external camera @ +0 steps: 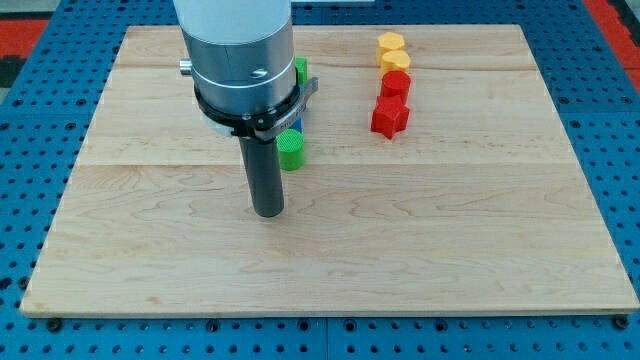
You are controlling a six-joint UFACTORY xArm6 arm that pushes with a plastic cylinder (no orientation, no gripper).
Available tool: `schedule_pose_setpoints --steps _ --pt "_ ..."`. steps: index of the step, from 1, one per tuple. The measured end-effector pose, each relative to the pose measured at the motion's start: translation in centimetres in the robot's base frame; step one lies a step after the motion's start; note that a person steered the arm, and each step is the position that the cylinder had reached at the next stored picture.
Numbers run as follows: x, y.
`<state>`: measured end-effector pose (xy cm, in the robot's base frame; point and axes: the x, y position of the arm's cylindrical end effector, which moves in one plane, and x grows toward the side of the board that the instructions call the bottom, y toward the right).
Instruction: Touch the bottom left of red star
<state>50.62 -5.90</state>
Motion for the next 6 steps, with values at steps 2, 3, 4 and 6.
schedule_pose_setpoints --steps 2,3,4,6 --pt "0.4 0.0" --pt "-1.8 4.3" --pt "-5.0 10.8" --pt "-13.2 10.4"
